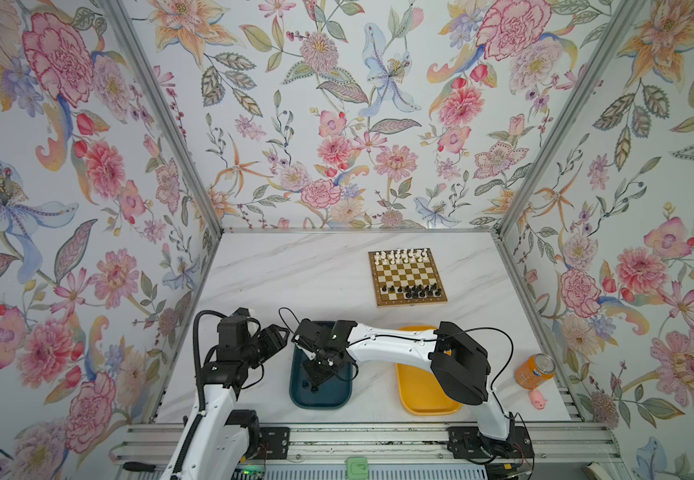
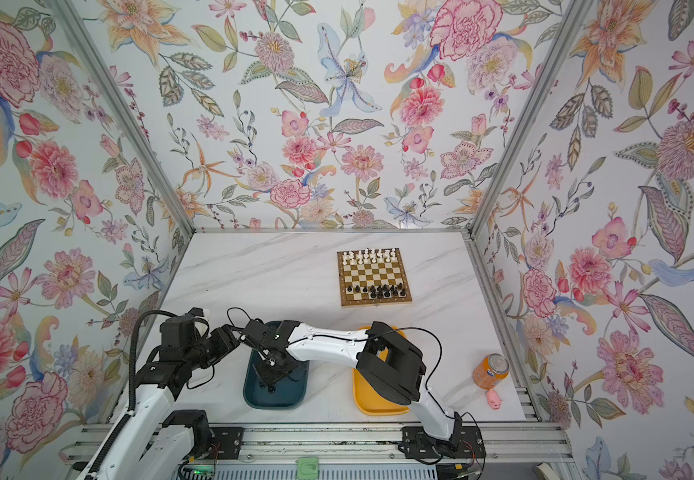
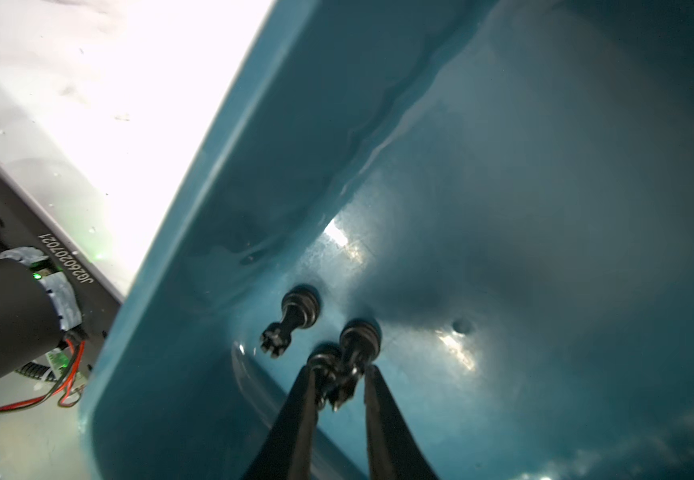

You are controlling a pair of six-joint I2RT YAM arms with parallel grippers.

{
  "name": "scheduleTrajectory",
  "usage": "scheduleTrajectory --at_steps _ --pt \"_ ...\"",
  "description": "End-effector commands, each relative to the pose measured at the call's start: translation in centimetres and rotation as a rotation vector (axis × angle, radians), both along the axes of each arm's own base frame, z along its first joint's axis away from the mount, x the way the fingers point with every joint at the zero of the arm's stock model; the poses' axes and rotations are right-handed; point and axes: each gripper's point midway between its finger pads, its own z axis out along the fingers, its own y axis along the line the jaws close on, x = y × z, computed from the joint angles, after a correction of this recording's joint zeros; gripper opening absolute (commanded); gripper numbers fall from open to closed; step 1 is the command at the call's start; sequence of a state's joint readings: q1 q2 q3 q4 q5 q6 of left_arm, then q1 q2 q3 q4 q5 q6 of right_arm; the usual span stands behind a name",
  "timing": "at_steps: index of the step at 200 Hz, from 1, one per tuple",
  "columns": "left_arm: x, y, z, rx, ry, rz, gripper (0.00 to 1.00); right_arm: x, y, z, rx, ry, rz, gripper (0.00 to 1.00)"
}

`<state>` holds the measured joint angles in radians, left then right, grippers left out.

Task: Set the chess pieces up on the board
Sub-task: 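Close the right gripper around the black piece in the teal tray, then lift the black piece and carry it to the board while the left arm rises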

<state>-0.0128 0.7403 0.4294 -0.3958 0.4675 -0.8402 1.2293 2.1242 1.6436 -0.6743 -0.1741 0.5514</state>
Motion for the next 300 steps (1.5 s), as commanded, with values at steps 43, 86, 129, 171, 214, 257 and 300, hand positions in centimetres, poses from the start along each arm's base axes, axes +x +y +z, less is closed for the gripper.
scheduleTrajectory --at_steps 43,86,129,171,214,257,300 --pt "0.7 -0.2 1.5 0.025 -0.038 -0.031 0.67 0.3 0.3 -0.7 -0.01 0.013 -0.012 0.23" --pt "0.8 -0.2 1.7 0.026 -0.041 -0.03 0.66 0.5 0.1 -0.5 -0.018 0.0 -0.016 0.1" --pt "1.1 -0.2 2.0 0.026 -0.048 -0.027 0.66 1.1 -0.2 0.3 -0.024 -0.024 -0.024 0.04" --pt "1.5 0.1 2.4 0.032 -0.057 -0.014 0.68 3.0 -1.3 2.9 -0.026 -0.065 -0.056 0.04" --pt "3.5 0.1 3.5 0.02 -0.091 -0.02 0.72 8.5 -6.0 7.5 -0.046 -0.165 -0.144 0.04" --pt "7.3 -0.2 6.9 0.036 -0.17 -0.062 0.75 14.7 -11.4 12.0 -0.061 -0.264 -0.241 0.04" --pt "10.8 -2.9 9.6 0.013 -0.234 -0.12 0.75 19.3 -17.1 11.9 -0.122 -0.277 -0.333 0.03"
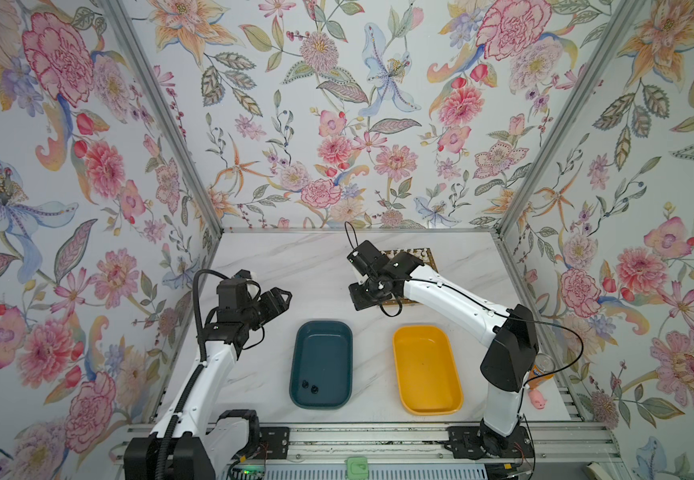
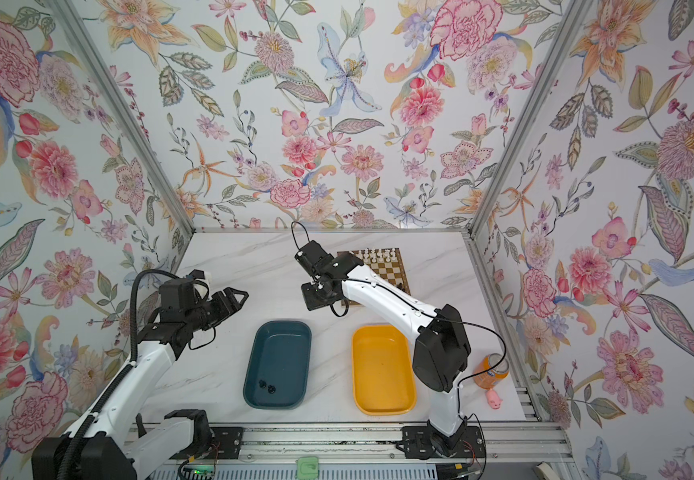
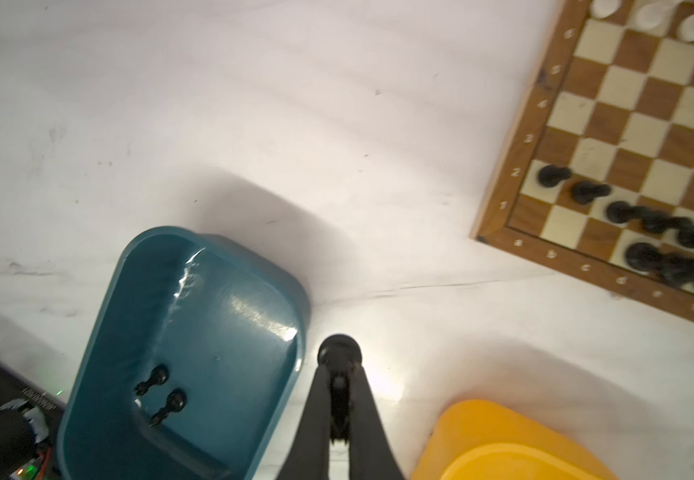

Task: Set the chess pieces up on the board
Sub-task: 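Lift the black piece and carry it to the board while the left arm rises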

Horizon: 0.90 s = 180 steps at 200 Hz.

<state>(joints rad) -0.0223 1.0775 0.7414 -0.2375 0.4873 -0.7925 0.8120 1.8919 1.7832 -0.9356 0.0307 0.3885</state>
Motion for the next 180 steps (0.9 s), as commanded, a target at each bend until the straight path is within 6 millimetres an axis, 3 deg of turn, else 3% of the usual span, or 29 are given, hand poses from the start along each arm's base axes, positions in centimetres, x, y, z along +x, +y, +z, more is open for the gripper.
scheduleTrajectory --at_steps 1,29,50,53,67,120,180 --pt "2.1 -2.3 2.4 -0.002 -0.081 -0.071 0.75 0.8 -3.6 -0.9 -0.095 0.018 -0.006 0.03" --pt "3.5 -6.2 2.3 0.005 -0.081 -0.164 0.75 2.4 -6.5 -2.6 -0.14 0.038 -0.037 0.03" --pt "4.4 -7.9 2.7 -0.018 -0.095 -0.19 0.75 3.2 -7.5 -3.5 -0.149 0.046 -0.051 0.03" --pt "4.5 -8.1 2.6 -0.018 -0.094 -0.193 0.75 3.9 -8.6 -3.7 -0.151 0.049 -0.081 0.03" --pt "5.0 -9.1 2.9 -0.026 -0.102 -0.21 0.75 4.7 -9.7 -4.5 -0.163 0.059 -0.105 0.03" --pt "6.5 -10.3 2.7 -0.027 -0.092 -0.223 0.75 7.1 -11.7 -7.6 -0.196 0.088 -0.158 0.03" --pt "7.2 -10.6 2.2 -0.023 -0.073 -0.234 0.75 8.9 -11.6 -9.7 -0.192 0.115 -0.165 0.03"
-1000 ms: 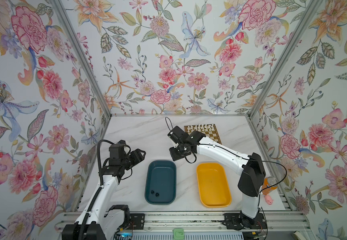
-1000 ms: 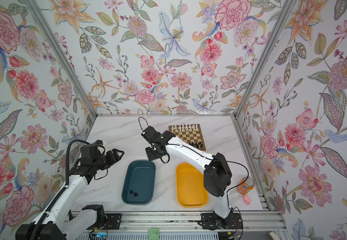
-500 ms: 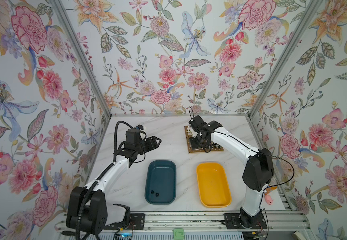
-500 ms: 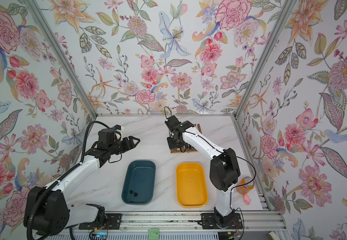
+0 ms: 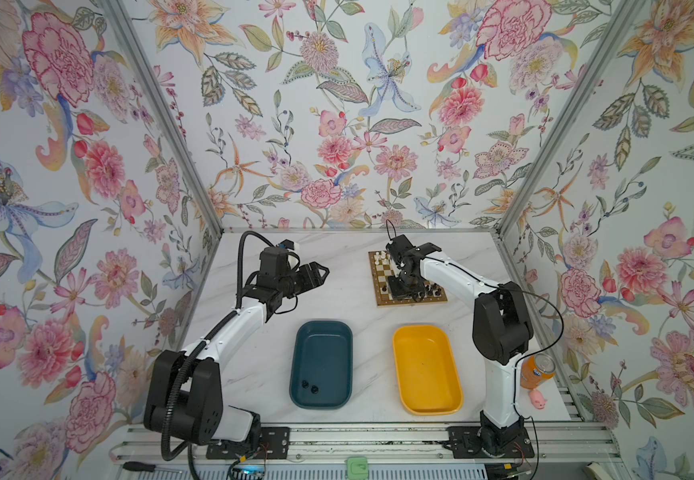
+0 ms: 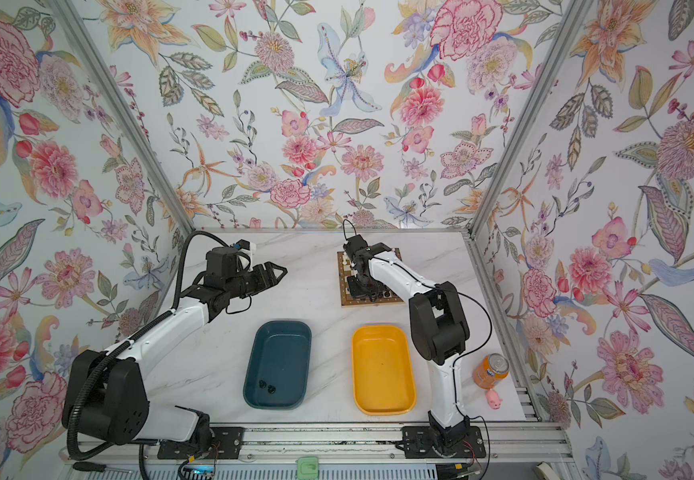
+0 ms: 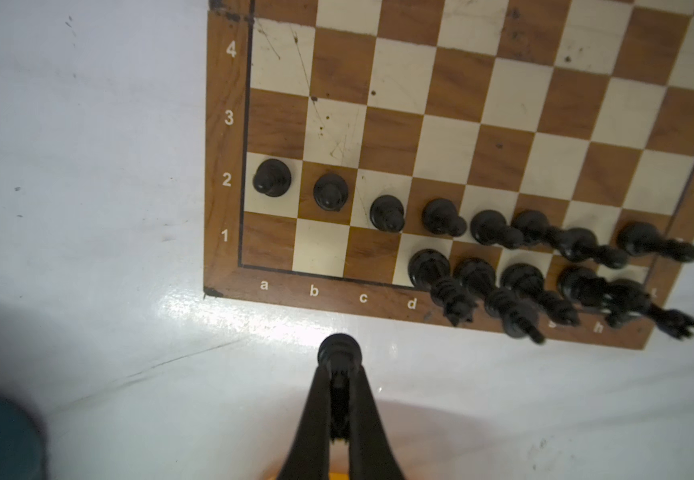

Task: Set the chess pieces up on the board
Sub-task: 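Lift the black piece and carry it to the board while the left arm rises, then lower the black piece onto b1 and open the right gripper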

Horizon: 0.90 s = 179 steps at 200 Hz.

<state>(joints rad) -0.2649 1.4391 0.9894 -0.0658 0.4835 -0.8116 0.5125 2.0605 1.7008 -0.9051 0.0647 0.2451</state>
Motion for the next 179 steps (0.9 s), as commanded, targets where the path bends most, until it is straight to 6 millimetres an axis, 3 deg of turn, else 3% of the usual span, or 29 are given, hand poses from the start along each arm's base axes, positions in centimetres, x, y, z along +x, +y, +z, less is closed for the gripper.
scheduleTrajectory --at_steps 1,91,179 --pt "0.8 -0.5 1.0 -0.006 -0.025 -0.006 0.75 1.2 0.3 0.1 0.01 -0.016 0.01 0.03" --pt "1.7 -0.8 0.9 0.011 -0.016 -0.017 0.74 2.9 0.9 -1.4 0.011 -0.005 0.016 0.04" --pt "2.7 -0.8 0.5 0.01 -0.006 -0.022 0.74 3.2 1.6 -2.1 0.027 0.02 0.026 0.04"
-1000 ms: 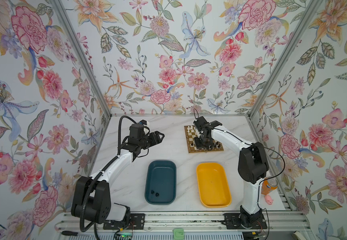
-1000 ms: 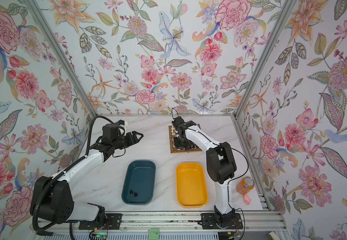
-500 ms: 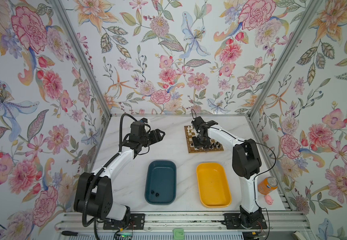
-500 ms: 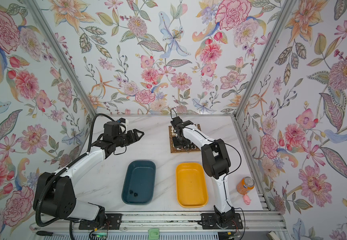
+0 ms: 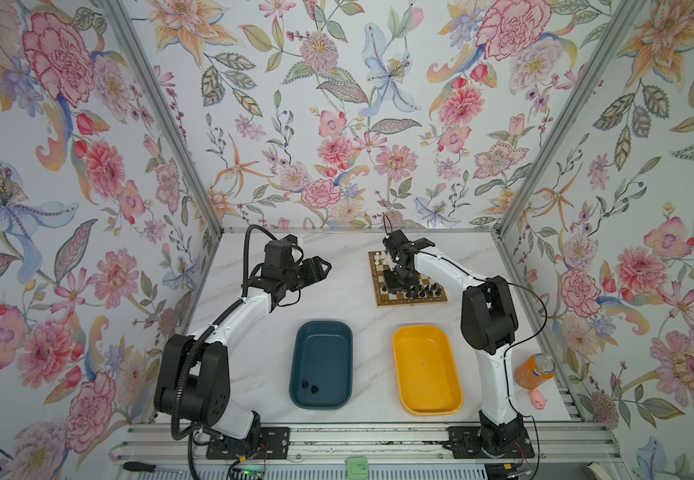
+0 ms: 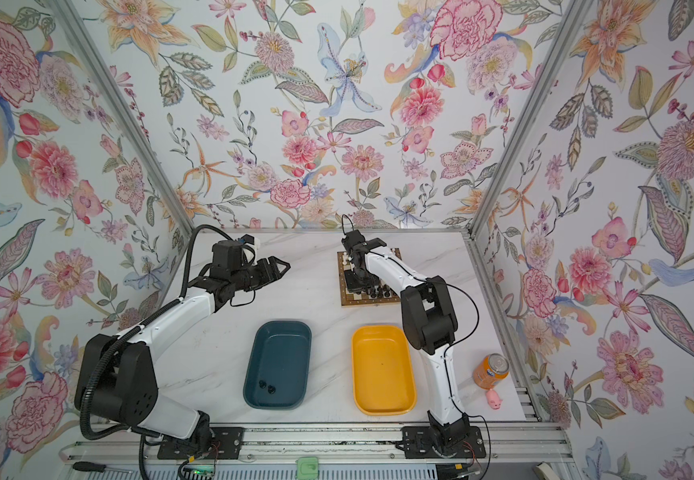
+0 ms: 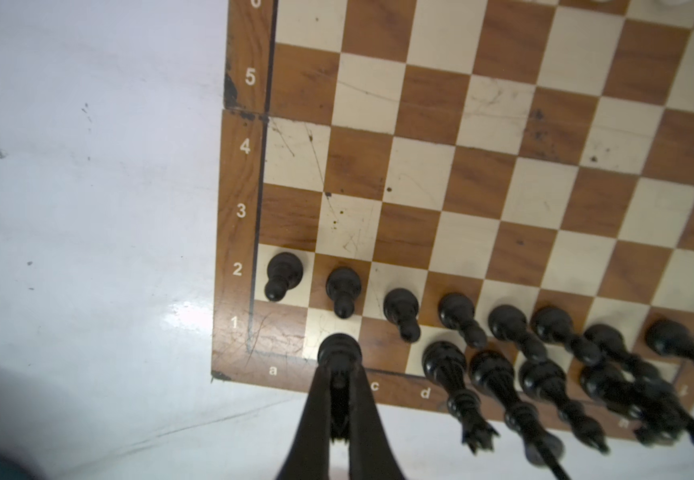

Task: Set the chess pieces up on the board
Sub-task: 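Lower the black piece onto b1 and open the right gripper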

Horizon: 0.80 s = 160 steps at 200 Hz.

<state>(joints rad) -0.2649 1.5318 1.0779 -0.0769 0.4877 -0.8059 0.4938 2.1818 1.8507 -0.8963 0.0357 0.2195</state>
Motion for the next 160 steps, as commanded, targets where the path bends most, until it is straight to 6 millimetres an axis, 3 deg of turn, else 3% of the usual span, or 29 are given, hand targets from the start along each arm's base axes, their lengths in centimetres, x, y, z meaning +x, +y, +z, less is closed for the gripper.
scheduleTrajectory --at_steps 1,160 --pt "0.6 -0.1 0.7 0.005 -0.019 -0.016 0.74 -0.2 0.1 -1.3 -0.011 0.042 0.015 0.04" --pt "0.9 1.0 0.2 -0.004 -0.013 0.001 0.73 -2.0 0.0 -2.0 -0.029 0.086 0.017 0.05"
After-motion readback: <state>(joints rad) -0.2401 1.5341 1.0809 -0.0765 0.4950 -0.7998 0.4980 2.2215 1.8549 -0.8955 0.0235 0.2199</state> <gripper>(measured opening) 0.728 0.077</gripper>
